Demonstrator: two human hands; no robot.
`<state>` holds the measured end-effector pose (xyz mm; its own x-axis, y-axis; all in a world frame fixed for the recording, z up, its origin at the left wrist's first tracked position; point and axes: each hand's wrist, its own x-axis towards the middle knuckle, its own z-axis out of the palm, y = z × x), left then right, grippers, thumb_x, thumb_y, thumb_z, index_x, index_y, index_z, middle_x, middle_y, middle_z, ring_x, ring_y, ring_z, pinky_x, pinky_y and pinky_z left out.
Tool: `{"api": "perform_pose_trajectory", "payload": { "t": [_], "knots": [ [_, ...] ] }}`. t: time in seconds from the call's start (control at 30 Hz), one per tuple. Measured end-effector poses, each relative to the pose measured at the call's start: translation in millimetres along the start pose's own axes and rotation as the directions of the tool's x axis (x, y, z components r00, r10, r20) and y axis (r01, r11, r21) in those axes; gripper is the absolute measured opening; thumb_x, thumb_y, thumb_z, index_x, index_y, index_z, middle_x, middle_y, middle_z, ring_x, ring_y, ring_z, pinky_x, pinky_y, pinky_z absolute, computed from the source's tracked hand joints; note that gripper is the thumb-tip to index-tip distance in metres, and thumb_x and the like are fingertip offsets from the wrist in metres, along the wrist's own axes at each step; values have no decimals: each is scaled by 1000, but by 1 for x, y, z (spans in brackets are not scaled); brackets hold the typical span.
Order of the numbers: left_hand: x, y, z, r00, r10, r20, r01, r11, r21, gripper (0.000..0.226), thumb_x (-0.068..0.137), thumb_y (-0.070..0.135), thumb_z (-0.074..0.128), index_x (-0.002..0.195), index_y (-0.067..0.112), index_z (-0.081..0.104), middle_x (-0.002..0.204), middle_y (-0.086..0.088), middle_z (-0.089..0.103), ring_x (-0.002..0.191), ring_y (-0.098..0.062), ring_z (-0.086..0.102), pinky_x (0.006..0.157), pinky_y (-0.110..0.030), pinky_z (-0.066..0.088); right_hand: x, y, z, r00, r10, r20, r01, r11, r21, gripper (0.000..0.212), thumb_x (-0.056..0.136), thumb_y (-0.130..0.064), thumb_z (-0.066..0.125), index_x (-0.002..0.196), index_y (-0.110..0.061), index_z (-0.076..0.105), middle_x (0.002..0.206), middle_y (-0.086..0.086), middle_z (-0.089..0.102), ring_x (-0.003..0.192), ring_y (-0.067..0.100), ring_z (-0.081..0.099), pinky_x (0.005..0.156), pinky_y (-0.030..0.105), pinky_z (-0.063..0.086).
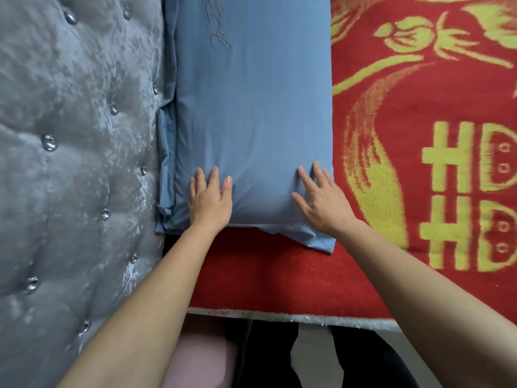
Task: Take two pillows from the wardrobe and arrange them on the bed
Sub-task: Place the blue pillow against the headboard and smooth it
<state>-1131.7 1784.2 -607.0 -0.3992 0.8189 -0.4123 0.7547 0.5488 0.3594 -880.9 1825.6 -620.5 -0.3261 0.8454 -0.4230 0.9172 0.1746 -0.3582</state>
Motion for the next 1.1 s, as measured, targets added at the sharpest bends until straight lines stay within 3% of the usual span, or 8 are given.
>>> {"api": "perform_pose_trajectory", "payload": {
  "t": [0.07, 0.17, 0.33, 0.6, 0.73, 0.93, 1.1],
  "knots": [
    [-18, 18, -22, 994, 86, -64, -89, 995, -34, 53, 102, 44, 35, 149, 18, 35, 161, -18, 16, 149, -32, 10, 121, -50, 12, -15, -2, -25, 998, 0, -65, -1, 1000, -16, 71, 101, -54, 38, 159, -22, 13, 165, 20, 6, 152, 37, 12, 122, 46, 20],
    [-45, 51, -63, 946, 226, -232, -206, 973, 108, 52, 101, 41, 41, 148, 18, 38, 160, -18, 19, 149, -33, 14, 119, -53, 17, -34, -4, -74, 970, -27, -240, 22, 999, -25, 73, 99, -57, 37, 159, -22, 13, 166, 18, 4, 152, 36, 11, 121, 50, 20],
    [-112, 114, -124, 860, 298, -414, -190, 940, 282, 59, 100, 46, 39, 152, 20, 27, 162, -18, 13, 149, -35, 12, 117, -59, 14, -71, 7, -168, 858, -172, -484, 133, 985, -113, 75, 98, -62, 35, 158, -25, 14, 165, 21, 4, 153, 36, 8, 121, 53, 14],
    [-264, 182, -161, 746, 282, -603, -65, 932, 356, 64, 97, 47, 44, 152, 20, 26, 161, -20, 14, 148, -38, 14, 114, -66, 18, -159, 32, -263, 748, -347, -566, 295, 937, -186, 74, 97, -64, 34, 158, -27, 14, 166, 19, -1, 153, 36, 4, 121, 57, 7],
    [-323, 223, -206, 663, 336, -669, -59, 914, 400, 64, 98, 46, 43, 153, 19, 22, 161, -21, 11, 148, -39, 11, 113, -67, 15, -203, 36, -321, 634, -430, -643, 364, 899, -242, 78, 96, -65, 36, 158, -26, 11, 165, 20, 2, 153, 36, 6, 121, 59, 10],
    [-409, 285, -252, 533, 374, -759, -83, 916, 393, 65, 99, 49, 32, 155, 21, 14, 163, -17, 2, 150, -34, 3, 117, -64, 9, -280, 58, -396, 456, -434, -777, 372, 886, -277, 85, 93, -66, 39, 159, -24, 7, 166, 17, -1, 153, 36, 7, 121, 60, 10],
    [-498, 292, -231, 429, 415, -802, -89, 903, 419, 64, 100, 51, 32, 155, 22, 15, 163, -17, 4, 150, -34, 2, 116, -65, 9, -363, 80, -401, 411, -460, -787, 377, 872, -313, 86, 93, -68, 38, 158, -27, 0, 166, 15, -5, 153, 35, 2, 122, 58, 6]
  ]
}}
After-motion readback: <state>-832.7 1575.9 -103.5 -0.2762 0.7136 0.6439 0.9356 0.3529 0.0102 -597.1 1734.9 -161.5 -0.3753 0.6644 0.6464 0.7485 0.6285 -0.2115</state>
